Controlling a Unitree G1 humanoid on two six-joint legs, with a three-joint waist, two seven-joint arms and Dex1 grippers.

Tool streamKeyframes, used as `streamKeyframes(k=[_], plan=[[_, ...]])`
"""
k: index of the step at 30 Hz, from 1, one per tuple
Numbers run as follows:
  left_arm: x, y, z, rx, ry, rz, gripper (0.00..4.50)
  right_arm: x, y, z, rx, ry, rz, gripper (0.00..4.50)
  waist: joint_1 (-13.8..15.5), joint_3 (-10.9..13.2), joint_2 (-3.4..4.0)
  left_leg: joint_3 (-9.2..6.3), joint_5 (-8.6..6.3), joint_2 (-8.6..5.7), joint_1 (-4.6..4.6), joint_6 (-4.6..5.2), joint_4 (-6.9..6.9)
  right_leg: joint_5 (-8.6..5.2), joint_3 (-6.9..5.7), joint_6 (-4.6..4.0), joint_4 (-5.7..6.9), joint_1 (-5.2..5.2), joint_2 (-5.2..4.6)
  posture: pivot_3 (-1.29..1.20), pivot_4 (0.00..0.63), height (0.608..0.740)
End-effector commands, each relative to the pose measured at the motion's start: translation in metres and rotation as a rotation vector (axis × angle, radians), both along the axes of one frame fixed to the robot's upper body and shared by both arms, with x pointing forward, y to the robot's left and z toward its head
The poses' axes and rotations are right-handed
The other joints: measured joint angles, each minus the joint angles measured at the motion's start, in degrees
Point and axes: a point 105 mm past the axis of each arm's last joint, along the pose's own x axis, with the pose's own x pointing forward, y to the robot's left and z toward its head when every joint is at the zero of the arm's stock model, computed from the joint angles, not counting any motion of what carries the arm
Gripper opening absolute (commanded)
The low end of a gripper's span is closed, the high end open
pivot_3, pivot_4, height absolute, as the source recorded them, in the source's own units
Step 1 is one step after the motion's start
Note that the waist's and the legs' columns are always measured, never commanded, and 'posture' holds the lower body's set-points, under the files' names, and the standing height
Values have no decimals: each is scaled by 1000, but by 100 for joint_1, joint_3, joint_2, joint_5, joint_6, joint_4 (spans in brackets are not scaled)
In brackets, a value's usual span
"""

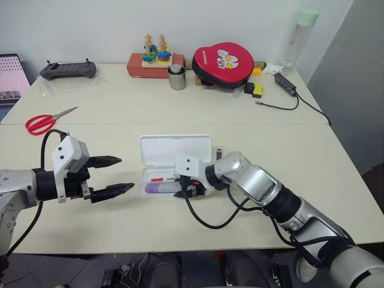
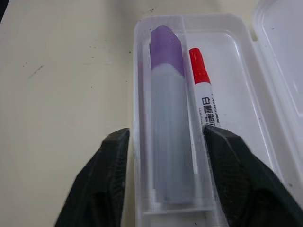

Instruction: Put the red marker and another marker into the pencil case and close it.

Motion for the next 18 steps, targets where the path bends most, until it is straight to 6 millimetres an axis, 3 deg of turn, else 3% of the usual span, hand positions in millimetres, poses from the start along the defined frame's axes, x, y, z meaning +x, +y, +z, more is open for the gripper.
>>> streamKeyframes(k=[1, 4, 7, 10, 13, 15, 18], plan=[[0, -9, 9, 7, -37, -38, 4500, 8, 3, 35, 96, -67, 3, 3691, 0, 0, 0, 0, 0, 0, 0, 0, 0, 0, 0, 0, 0, 0, 0, 0, 150, 740], [2, -20, 12, -25, -47, -72, 4500, -1, -3, 65, 215, -42, 44, 4392, 25, 1, 0, 0, 0, 0, -1, 0, 0, 0, -1, 0, 0, 0, 0, 0, 150, 740], [5, -42, 15, -88, -65, -134, 4500, -17, -23, 106, 410, 44, 85, 4474, 71, 1, 1, -1, 0, -1, -4, 0, 0, 1, -1, 0, -2, 3, -2, 0, 150, 740], [13, -71, 21, -183, -98, -193, 4500, 0, -55, 137, 564, 39, -85, 4474, 74, -2, -4, -3, 0, -5, -5, 0, 3, 5, -3, -3, -2, 10, -5, 0, 150, 740], [19, -89, 27, -251, -125, -224, 4500, 21, -80, 140, 583, -4, -290, 4474, 56, -3, -5, -3, 0, -5, -2, 0, 9, 20, -2, -13, 1, 11, -3, 0, 150, 740], [26, -103, 31, -294, -145, -248, 4500, 38, -103, 125, 551, -4, -482, 4474, 51, -3, -5, -3, 0, -5, 1, 0, 11, 21, 0, -12, 3, 11, -2, 0, 150, 740], [31, -111, 33, -317, -157, -266, 4500, 46, -118, 108, 503, 11, -612, 4474, 32, -2, -4, -2, 1, -5, -2, 0, 13, 22, 5, -13, 3, 9, 1, 0, 150, 740]])
